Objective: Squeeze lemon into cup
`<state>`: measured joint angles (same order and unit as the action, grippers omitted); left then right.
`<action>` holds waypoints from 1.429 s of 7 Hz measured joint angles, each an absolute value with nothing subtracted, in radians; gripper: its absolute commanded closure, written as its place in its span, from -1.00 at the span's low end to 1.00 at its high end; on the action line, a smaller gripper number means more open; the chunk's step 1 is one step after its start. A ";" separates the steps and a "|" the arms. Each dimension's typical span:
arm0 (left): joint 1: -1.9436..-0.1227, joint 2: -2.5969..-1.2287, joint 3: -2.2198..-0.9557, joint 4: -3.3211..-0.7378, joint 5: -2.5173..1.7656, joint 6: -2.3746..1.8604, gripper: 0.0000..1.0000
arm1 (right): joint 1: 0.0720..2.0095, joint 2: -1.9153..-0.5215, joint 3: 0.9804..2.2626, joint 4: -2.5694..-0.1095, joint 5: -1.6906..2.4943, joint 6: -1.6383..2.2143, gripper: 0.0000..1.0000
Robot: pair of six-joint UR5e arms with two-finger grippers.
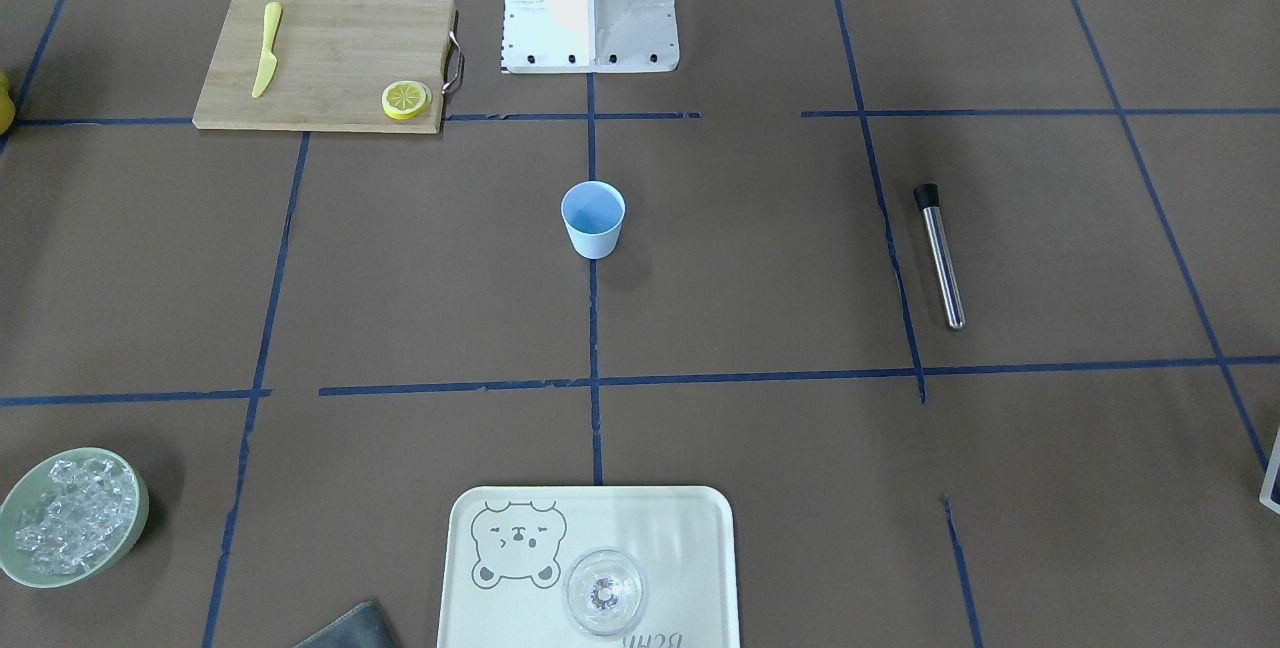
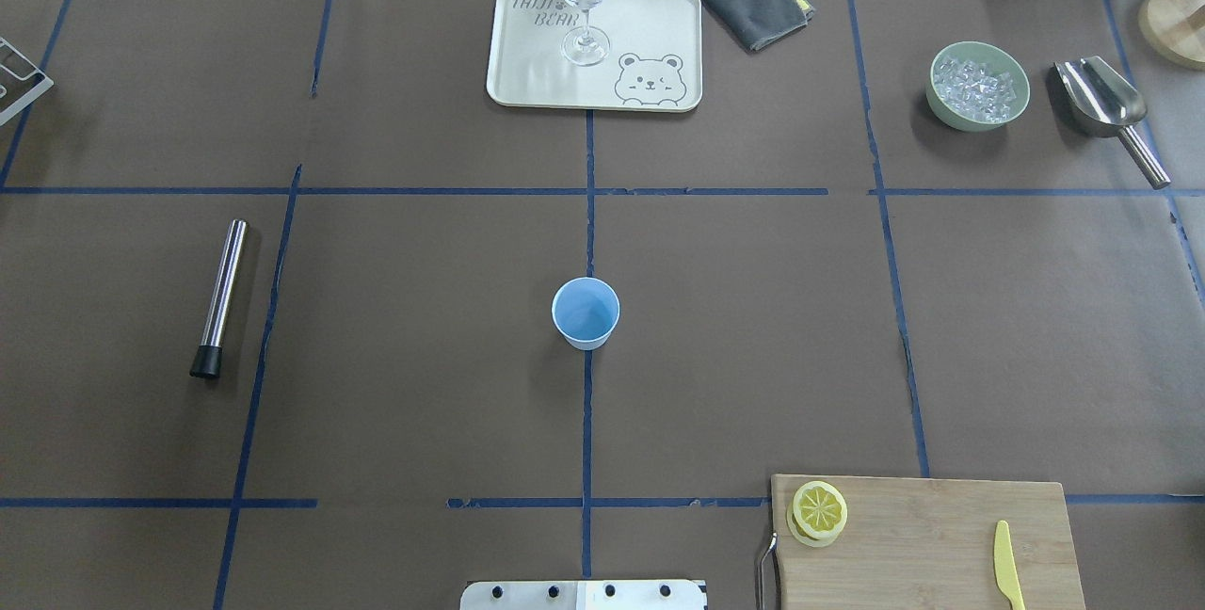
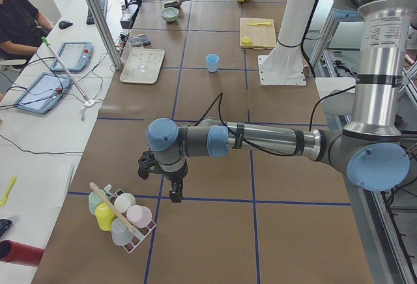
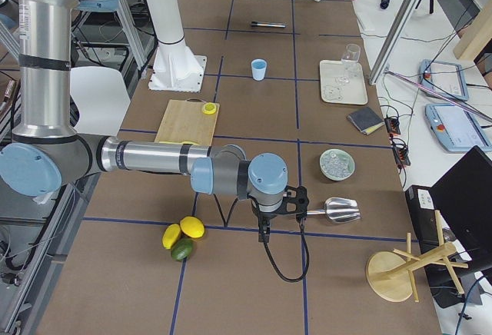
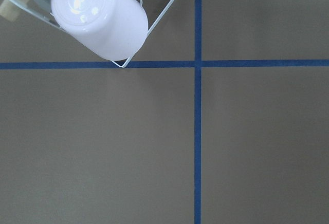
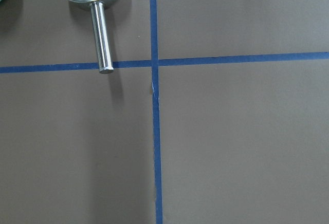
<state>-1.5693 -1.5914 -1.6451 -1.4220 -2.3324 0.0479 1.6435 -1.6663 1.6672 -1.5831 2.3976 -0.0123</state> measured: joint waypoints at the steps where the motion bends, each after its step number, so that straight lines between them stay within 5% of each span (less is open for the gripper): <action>1: -1.569 -1.593 -1.646 -1.422 -2.334 0.047 -1.00 | 1.644 -1.665 1.669 -1.583 2.398 -0.012 -1.00; 10: -1.558 -1.664 -1.719 -1.437 -2.389 0.041 -1.00 | 1.439 -1.647 1.875 -1.531 2.368 0.205 -1.00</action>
<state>-1.5577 -1.6640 -1.7192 -1.4369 -2.3887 0.0414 1.4387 -1.6469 1.8749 -1.5315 2.3685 0.2050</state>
